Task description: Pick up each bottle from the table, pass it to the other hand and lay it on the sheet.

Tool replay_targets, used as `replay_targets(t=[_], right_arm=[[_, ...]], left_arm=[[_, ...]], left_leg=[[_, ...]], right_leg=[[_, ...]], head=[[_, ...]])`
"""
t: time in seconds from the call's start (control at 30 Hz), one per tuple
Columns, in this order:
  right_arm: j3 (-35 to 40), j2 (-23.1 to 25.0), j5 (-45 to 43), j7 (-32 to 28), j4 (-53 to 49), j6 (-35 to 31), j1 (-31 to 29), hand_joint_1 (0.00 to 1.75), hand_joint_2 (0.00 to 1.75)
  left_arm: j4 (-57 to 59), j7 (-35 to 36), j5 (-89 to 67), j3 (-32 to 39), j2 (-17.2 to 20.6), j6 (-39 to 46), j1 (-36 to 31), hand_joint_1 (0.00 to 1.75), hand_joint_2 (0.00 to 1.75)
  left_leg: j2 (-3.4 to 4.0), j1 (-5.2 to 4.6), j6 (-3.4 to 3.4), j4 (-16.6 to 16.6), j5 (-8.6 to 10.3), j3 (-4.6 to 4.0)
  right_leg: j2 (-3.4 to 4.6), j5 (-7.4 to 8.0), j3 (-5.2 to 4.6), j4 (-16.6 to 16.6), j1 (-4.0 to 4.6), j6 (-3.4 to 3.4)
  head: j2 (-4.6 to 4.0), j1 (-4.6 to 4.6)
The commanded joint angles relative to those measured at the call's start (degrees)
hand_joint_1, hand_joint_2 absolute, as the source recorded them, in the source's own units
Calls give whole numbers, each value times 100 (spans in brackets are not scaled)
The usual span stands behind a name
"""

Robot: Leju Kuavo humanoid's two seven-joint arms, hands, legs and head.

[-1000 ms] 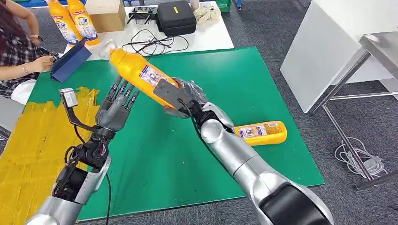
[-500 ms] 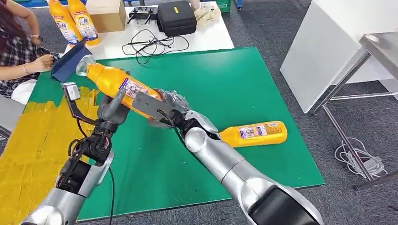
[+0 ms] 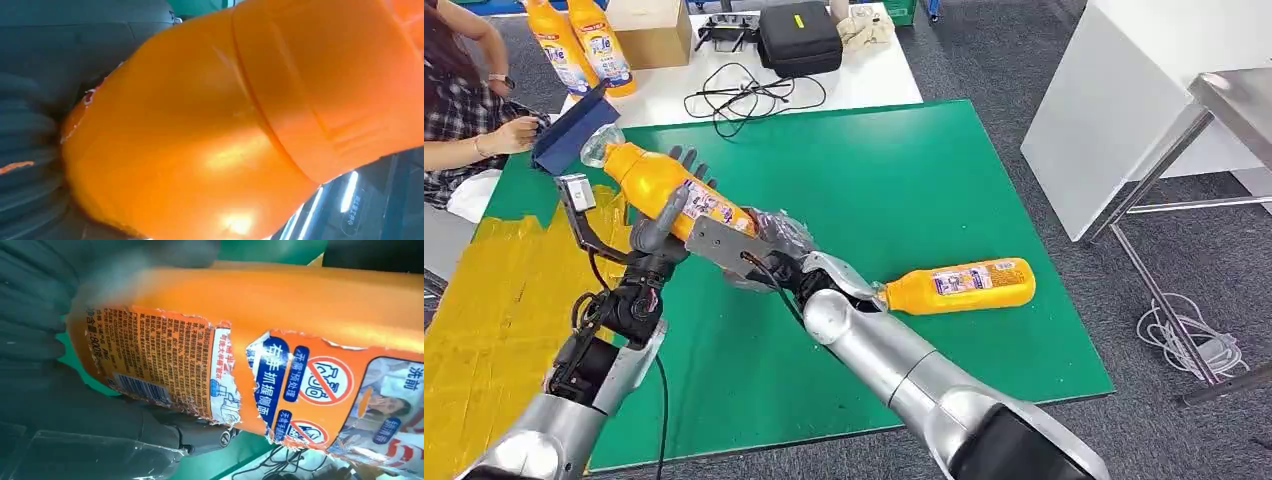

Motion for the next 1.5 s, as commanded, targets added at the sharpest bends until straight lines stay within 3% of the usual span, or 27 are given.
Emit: replay_targets(t=[0.03, 0.23, 0.27, 0.3, 1.3, 1.5], right_arm=[[1142, 11, -467, 79, -5, 92, -154, 175, 175], [1534, 11, -814, 124, 73, 42, -223, 175, 175], [1534, 11, -814, 124, 73, 42, -223, 175, 175], [1532, 11, -832, 119, 146, 26, -243, 175, 175], [1275, 11, -854, -8, 714, -103, -371, 175, 175], [903, -5, -760, -173, 1011, -287, -444, 175, 175]], left_arm=[[588, 98, -33, -145, -110, -53, -604, 0, 175], [627, 65, 45, -252, -98, -50, -642, 0, 175], [627, 65, 45, -252, -98, -50, -642, 21, 175], [589, 20, 57, -248, -89, -72, -621, 175, 175], [607, -75, 111, -223, -82, -196, -668, 175, 175], [479, -151, 116, -107, -3, -157, -607, 175, 175]], left_leg=[[-17, 2, -6, 6, -9, 14], [-18, 3, -5, 5, -5, 8], [-24, 4, -7, 10, -12, 17], [-18, 3, -5, 3, -4, 8], [-36, 5, -10, 14, -19, 33], [-17, 5, -4, 3, -3, 7]], right_leg=[[-16, -12, 19, 5, 1, -1], [-17, -9, 11, 4, 2, -1], [-22, -17, 22, 9, 3, -2], [-18, -8, 13, 2, 3, -2], [-36, -26, 39, 11, 3, -2], [-19, -7, 9, 0, 4, -1]], head=[[0, 0], [0, 0], [0, 0], [0, 0], [0, 0], [0, 0]])
